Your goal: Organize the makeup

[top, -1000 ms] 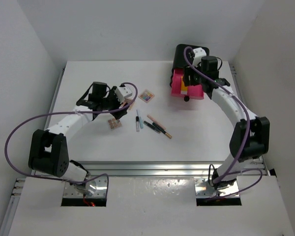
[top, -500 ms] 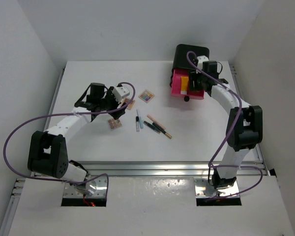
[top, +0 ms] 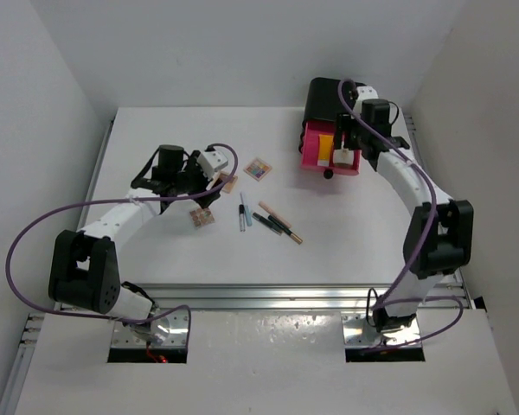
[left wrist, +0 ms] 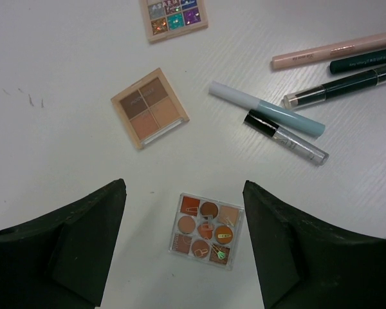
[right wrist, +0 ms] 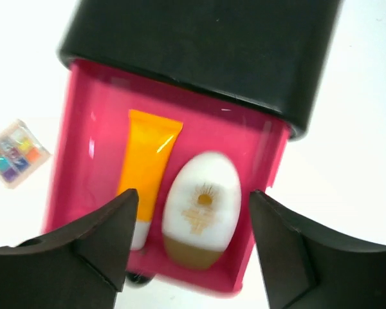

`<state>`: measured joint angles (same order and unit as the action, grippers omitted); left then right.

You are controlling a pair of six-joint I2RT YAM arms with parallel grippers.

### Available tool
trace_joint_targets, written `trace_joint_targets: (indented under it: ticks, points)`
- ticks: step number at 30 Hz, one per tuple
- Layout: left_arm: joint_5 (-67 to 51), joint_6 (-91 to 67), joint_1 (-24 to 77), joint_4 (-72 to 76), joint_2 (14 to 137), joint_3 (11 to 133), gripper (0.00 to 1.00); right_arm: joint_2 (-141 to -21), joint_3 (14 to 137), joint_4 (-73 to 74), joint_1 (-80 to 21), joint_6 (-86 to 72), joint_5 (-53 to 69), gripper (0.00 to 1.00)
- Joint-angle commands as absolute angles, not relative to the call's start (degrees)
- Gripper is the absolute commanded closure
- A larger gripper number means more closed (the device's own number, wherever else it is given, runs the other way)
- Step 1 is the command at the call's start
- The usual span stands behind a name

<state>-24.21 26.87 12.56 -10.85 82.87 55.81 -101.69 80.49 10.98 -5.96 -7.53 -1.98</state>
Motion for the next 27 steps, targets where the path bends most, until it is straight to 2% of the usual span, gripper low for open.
trace_joint_targets:
  ticks: [1, 2, 7, 9, 11, 14, 20, 24, 27]
  points:
    - [-23.55, 26.28, 12.13, -7.39, 82.09, 54.94, 0.21, -93.96, 76.04, 7.05, -8.17, -14.05, -7.09, 0.31]
    - [-22.95, 25.67, 12.13, -7.38, 82.09, 54.93, 0.21, -91.17, 74.55, 6.77, -9.83, -14.85, -8.08, 0.38]
    - [-21.88, 25.66, 12.13, -6.86, 82.09, 53.79, 0.21, -87.02, 66.54, 12.56, -16.68, -22.14, -18.44, 0.53]
    - [-21.88, 25.14, 11.61, -6.33, 82.09, 53.79, 0.21, -85.88, 65.05, 13.27, -18.01, -24.86, -21.44, 0.5]
    - [-21.88, 25.14, 11.6, -6.33, 82.09, 53.26, 0.21, -85.61, 62.06, 12.31, -19.95, -27.77, -25.13, 0.42]
    - [-21.88, 24.61, 11.6, -5.71, 82.09, 53.26, 0.21, -86.74, 60.03, 11.69, -20.13, -29.62, -26.1, 0.38]
    - [-21.88, 24.61, 11.6, -5.71, 82.09, 52.74, 0.21, -92.28, 62.31, 9.93, -20.3, -27.25, -25.57, 0.38]
    - [-21.88, 24.61, 11.6, -5.71, 82.09, 52.73, 0.21, -94.48, 61.09, 3.28, -19.78, -25.75, -24.0, 0.38]
    - [-21.88, 24.61, 11.6, -5.71, 81.57, 52.21, 0.21, -96.94, 62.22, 2.37, -19.6, -25.84, -24.51, 0.41]
